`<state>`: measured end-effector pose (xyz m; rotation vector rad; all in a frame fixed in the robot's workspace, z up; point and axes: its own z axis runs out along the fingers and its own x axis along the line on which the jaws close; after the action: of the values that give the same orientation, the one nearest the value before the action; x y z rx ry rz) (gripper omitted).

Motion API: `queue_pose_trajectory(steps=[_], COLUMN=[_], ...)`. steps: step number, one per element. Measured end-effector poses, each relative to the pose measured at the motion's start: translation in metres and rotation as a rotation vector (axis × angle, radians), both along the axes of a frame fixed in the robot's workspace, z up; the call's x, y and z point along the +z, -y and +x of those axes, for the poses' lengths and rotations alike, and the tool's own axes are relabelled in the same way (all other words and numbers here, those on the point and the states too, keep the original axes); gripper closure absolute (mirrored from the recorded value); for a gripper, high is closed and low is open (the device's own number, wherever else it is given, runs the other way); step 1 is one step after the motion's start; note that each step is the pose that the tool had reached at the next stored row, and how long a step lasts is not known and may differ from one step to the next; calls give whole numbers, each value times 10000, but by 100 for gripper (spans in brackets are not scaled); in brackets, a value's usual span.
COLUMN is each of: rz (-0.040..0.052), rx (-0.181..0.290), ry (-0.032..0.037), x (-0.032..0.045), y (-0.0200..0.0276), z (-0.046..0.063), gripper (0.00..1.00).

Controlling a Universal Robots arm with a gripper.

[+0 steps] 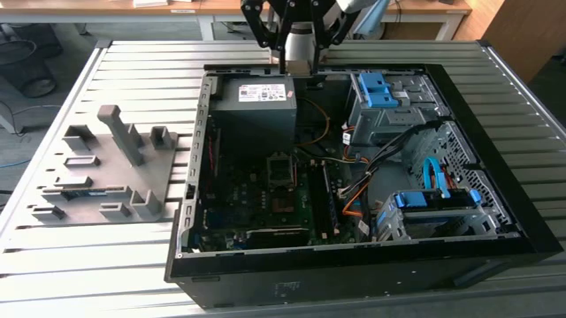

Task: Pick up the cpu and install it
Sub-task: 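Pick up the cpu and move it towards the insertion slot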

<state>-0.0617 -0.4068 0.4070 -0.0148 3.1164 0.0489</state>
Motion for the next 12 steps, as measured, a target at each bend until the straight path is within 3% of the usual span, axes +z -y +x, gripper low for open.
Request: queue_pose_trajectory(steps=[5,12], rz=[-2,-2], rx=[0,-1], ry=[-1,-1], x=[-89,-218], y=[43,291], z=[1,0], gripper=[53,53])
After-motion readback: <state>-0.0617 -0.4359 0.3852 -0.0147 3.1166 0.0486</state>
